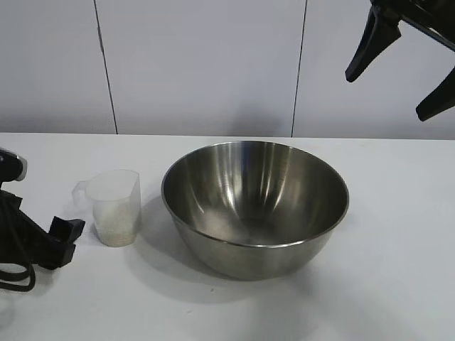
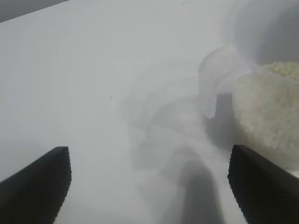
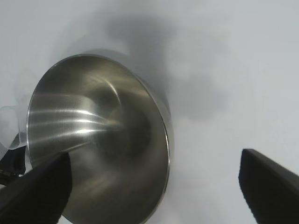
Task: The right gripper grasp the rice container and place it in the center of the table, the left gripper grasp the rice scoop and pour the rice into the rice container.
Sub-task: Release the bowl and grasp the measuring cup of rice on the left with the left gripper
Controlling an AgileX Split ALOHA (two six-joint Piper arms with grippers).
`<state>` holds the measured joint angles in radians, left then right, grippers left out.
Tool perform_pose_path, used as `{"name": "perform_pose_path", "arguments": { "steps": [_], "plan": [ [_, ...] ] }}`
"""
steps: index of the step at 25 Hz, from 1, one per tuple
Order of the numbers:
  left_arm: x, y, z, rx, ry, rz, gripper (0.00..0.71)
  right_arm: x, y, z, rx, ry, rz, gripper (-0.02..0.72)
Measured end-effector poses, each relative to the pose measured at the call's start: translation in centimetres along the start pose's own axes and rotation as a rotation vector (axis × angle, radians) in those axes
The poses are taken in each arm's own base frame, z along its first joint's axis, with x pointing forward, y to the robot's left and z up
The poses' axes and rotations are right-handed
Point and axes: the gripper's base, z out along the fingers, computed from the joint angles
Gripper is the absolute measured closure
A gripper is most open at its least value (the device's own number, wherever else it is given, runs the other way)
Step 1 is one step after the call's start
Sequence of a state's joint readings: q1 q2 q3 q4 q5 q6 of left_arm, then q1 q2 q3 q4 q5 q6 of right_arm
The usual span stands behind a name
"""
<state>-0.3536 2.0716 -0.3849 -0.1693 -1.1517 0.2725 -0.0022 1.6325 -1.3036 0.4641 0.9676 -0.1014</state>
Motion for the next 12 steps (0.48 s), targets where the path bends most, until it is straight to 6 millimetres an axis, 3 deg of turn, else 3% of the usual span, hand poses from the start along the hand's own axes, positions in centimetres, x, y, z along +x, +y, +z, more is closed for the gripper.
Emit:
{"name": "perform_pose_path", "arguments": {
  "steps": [12],
  "plan": [
    [-0.81, 0.72, 1.03, -0.026, -0.038, -0.015, 0.056, 0.04, 0.0, 0.0, 0.0, 0.004, -0.004, 0.03]
  ]
}}
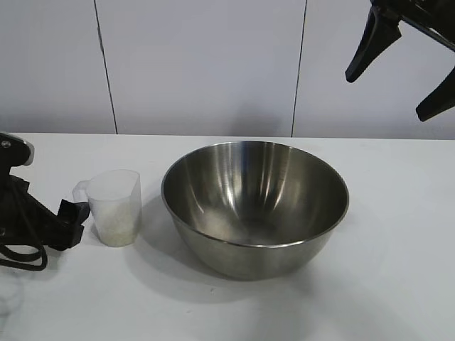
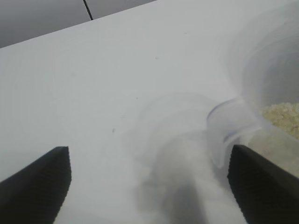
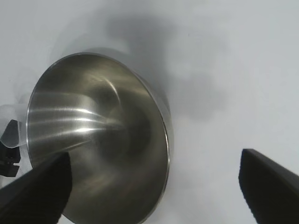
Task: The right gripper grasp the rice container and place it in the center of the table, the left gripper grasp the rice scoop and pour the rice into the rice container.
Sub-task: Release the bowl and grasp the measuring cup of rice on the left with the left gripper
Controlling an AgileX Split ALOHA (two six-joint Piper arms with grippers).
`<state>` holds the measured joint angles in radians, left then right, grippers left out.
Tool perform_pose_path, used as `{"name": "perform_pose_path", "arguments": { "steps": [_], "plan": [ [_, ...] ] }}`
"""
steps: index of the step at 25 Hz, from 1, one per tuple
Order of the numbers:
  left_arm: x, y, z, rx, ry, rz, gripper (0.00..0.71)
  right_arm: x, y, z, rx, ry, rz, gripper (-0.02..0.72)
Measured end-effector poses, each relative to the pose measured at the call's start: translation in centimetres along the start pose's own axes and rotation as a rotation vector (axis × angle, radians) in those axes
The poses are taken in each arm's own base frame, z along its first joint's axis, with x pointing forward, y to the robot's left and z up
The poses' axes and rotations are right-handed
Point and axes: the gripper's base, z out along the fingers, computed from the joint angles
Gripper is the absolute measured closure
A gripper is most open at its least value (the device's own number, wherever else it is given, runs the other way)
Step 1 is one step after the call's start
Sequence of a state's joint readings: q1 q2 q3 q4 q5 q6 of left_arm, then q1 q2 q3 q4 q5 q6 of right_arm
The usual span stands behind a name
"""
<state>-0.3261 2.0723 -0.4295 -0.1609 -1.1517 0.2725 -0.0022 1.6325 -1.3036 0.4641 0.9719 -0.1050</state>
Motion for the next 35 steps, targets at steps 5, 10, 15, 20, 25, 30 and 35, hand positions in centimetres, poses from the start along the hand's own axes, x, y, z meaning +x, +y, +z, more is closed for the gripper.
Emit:
{"name": "perform_pose_path", "arguments": {
  "steps": [5, 10, 15, 20, 25, 30, 35],
  "plan": [
    [0.03, 0.19, 0.12, 0.001, -0.001, -0.029, 0.056, 0.0, 0.0, 0.0, 0.0, 0.0, 0.0, 0.03],
    [-0.2, 0.05, 0.31, 0.015, -0.014, -0.036, 0.056, 0.0, 0.0, 0.0, 0.0, 0.0, 0.0, 0.03],
    [-0.57, 0.05, 0.66, 0.017, -0.031, -0.105, 0.056, 0.0, 0.0, 0.0, 0.0, 0.0, 0.0, 0.03],
    [-0.67, 0.05, 0.76, 0.017, -0.035, -0.12, 0.058, 0.0, 0.0, 0.0, 0.0, 0.0, 0.0, 0.03],
    [-0.79, 0.05, 0.87, 0.017, -0.04, -0.121, 0.202, 0.0, 0.0, 0.0, 0.0, 0.0, 0.0, 0.03],
    [-0.8, 0.03, 0.87, 0.019, -0.041, -0.121, 0.35, 0.0, 0.0, 0.0, 0.0, 0.0, 0.0, 0.03],
    [-0.8, 0.02, 0.87, 0.021, -0.041, -0.121, 0.411, 0.0, 0.0, 0.0, 0.0, 0.0, 0.0, 0.03]
  ]
}}
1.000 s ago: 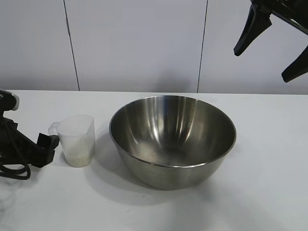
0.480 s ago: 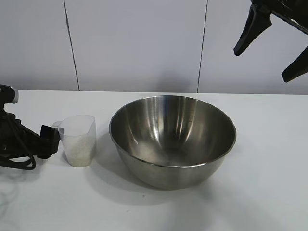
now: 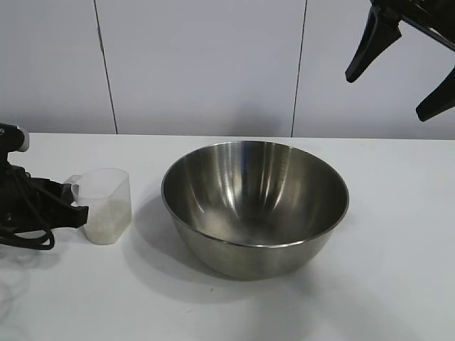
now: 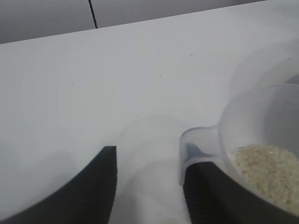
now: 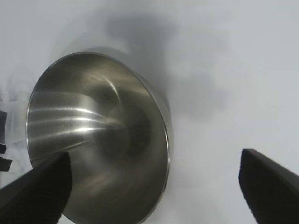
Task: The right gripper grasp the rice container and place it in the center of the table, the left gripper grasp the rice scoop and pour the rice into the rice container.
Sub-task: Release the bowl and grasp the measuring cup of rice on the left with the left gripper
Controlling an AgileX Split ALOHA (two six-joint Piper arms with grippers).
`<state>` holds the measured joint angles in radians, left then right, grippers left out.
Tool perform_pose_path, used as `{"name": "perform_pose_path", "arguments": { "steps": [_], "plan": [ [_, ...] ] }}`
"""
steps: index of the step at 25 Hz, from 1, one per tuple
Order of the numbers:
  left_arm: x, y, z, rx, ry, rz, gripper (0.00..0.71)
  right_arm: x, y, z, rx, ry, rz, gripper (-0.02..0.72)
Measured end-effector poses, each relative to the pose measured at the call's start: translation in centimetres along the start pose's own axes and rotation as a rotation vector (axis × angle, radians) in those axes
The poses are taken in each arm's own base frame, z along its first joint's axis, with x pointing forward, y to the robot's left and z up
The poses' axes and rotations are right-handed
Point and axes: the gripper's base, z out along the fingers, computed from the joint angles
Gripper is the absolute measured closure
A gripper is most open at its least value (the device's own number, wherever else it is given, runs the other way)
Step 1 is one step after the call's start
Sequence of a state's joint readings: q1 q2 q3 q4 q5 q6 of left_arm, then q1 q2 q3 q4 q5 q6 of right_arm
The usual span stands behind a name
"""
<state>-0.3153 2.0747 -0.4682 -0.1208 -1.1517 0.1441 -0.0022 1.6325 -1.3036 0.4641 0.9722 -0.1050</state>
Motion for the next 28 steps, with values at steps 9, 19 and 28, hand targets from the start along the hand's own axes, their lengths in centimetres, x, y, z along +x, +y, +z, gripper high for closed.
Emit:
{"name": "perform_pose_path", "arguments": {
  "steps": [9, 19, 28],
  "plan": [
    [0.0, -0.01, 0.0, 0.001, 0.0, 0.0, 0.478, 0.0, 0.0, 0.0, 0.0, 0.0, 0.0, 0.03],
    [-0.02, -0.16, 0.0, 0.019, -0.003, 0.008, 0.696, 0.0, -0.01, 0.0, 0.001, 0.0, -0.001, 0.041],
    [-0.75, -0.97, 0.58, 0.105, -0.042, 0.047, 0.697, 0.0, -0.01, 0.0, 0.001, 0.0, -0.001, 0.042]
  ]
}}
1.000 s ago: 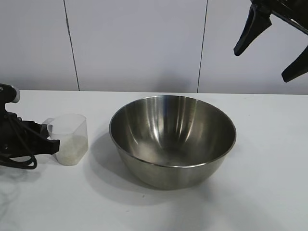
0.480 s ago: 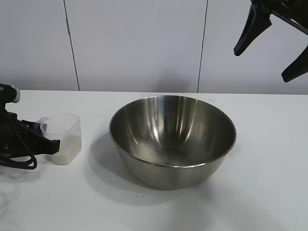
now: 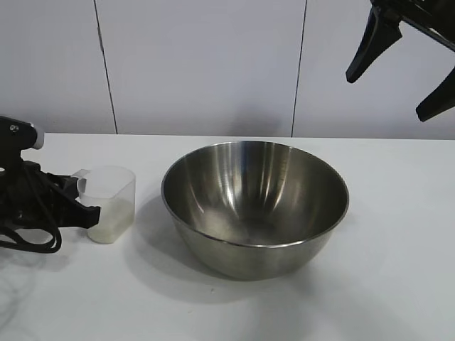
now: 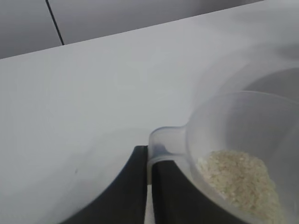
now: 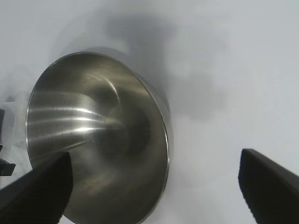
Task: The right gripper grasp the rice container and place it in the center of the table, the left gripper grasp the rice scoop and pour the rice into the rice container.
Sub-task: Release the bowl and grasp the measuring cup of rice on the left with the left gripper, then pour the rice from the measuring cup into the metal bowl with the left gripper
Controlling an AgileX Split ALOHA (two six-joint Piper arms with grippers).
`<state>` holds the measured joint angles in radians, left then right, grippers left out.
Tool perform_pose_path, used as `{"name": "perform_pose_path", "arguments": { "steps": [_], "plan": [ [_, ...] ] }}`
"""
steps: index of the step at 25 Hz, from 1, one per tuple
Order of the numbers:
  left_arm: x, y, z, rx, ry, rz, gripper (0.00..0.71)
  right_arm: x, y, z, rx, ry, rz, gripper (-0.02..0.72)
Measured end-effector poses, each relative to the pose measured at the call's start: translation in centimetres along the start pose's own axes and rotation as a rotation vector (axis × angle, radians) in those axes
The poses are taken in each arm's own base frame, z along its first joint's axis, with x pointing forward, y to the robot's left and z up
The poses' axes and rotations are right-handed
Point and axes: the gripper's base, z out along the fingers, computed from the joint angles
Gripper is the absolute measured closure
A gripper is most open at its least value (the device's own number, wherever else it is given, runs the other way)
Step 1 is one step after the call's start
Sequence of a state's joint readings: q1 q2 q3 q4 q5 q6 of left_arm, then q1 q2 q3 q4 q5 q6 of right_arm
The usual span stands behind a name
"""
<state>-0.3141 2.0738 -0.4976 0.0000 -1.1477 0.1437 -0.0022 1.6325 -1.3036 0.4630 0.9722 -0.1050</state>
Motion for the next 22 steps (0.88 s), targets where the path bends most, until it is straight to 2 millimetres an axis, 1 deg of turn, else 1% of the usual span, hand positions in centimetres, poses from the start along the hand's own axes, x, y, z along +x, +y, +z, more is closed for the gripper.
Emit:
{"name": "perform_pose_path", "arguments": {
  "steps": [2, 11, 15, 18, 21, 22],
  "plan": [
    [-0.5, 0.1, -0.1, -0.002, -0.013, 0.001, 0.697, 0.0, 0.0, 0.0, 0.0, 0.0, 0.0, 0.042],
    [-4.0, 0.9, -1.1, -0.024, -0.13, 0.033, 0.697, 0.0, 0.0, 0.0, 0.002, 0.0, -0.001, 0.042],
    [-6.8, 1.1, -1.0, -0.012, -0.155, 0.109, 0.697, 0.0, 0.0, 0.0, 0.002, 0.001, -0.002, 0.042],
    [-9.4, 1.2, -0.5, 0.021, -0.14, 0.181, 0.698, 0.0, 0.0, 0.0, 0.002, 0.001, -0.003, 0.042],
    [-12.5, 1.4, 0.0, 0.043, -0.156, 0.243, 0.698, 0.0, 0.0, 0.0, 0.002, 0.001, -0.005, 0.042],
    [-13.2, 1.4, 0.2, 0.053, -0.144, 0.267, 0.698, 0.0, 0.0, 0.0, 0.002, 0.001, -0.005, 0.042]
  ]
}}
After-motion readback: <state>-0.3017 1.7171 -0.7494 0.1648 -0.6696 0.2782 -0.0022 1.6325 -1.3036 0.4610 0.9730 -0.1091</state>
